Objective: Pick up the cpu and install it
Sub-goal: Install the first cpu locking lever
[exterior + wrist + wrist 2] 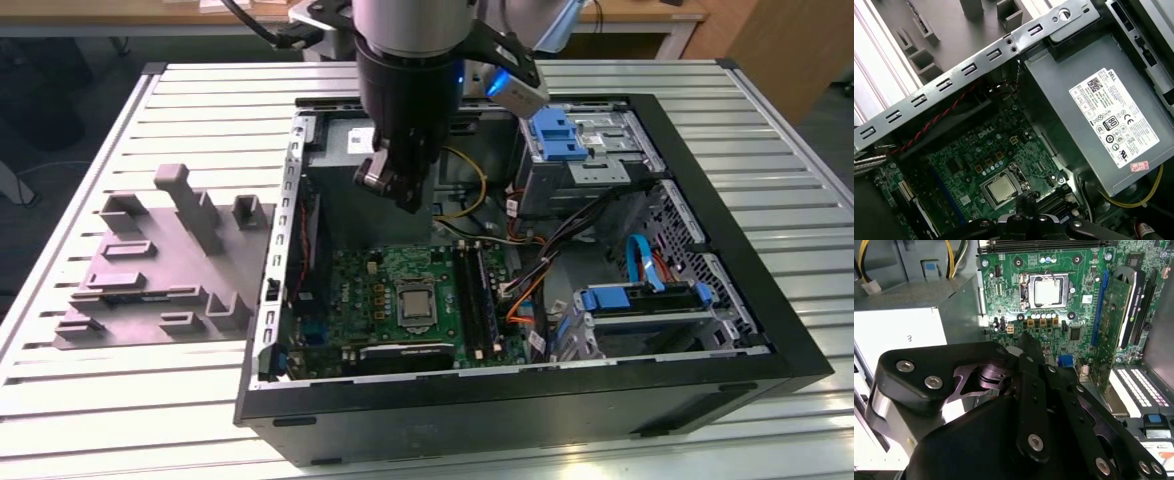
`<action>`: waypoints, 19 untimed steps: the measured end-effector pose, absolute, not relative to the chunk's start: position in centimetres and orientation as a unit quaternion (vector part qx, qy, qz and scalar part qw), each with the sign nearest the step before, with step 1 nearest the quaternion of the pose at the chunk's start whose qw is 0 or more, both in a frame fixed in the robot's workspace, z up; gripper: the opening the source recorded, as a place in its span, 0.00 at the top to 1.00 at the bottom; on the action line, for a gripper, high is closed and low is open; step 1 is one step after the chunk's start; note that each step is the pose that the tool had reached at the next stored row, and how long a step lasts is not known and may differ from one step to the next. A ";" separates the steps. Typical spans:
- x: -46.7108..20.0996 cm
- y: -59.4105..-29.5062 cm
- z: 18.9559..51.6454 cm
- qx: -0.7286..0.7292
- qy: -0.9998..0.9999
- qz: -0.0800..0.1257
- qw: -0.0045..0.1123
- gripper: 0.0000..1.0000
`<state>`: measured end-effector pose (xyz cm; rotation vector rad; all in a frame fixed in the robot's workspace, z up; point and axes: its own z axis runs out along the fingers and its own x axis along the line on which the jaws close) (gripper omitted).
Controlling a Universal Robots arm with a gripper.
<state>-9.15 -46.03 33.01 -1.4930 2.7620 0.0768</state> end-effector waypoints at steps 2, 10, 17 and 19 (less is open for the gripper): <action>-9.1 -46.1 32.8 -0.476 0.879 0.024 0.000 0.89; -9.1 -46.6 31.9 -0.493 0.870 0.024 0.000 0.89; -9.1 -47.0 31.7 -0.494 0.869 0.024 0.000 0.89; -9.1 -47.0 31.7 -0.494 0.869 0.024 0.000 0.89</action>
